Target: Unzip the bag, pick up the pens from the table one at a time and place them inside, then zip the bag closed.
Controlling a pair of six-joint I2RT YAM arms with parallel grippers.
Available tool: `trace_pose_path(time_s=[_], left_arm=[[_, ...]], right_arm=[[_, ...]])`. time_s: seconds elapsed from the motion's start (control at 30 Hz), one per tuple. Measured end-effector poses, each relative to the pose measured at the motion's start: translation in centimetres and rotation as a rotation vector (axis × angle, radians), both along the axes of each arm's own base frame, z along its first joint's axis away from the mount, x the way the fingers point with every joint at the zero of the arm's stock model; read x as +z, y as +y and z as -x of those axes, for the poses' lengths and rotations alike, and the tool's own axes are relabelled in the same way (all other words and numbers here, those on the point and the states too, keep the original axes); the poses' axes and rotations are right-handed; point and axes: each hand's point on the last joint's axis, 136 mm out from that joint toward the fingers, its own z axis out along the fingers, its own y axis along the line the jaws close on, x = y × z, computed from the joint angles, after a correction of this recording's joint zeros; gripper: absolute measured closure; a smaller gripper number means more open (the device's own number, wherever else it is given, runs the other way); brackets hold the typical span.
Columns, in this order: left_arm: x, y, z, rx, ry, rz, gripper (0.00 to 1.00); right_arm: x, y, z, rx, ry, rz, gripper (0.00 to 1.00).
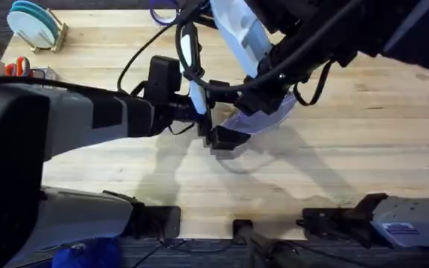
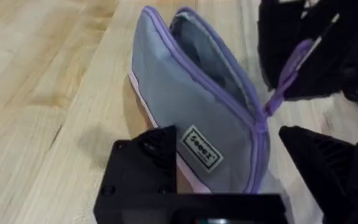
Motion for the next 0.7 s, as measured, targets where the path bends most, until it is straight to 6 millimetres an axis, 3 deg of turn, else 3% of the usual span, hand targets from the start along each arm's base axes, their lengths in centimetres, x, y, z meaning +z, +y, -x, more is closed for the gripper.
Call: trace_pose_path(time_s=[0.13,0.27,0.7], left_arm=[[0.15,-0.05,-0.08,-0.002,-0.009,0.005,0.087],[0.18,-0.06,-0.15,0.001,-0.01,0.006,0.378],[0.11,-0.03,-0.19,0.005,-0.007,0.002,0.944]], right_arm=[[0.0,0.0,0.0,0.0,0.0,0.0,0.969],[0.0,0.0,0.0,0.0,0.0,0.0,0.969],[0.01,0.01,-0.05,0.0,-0.002,0.0,0.969]])
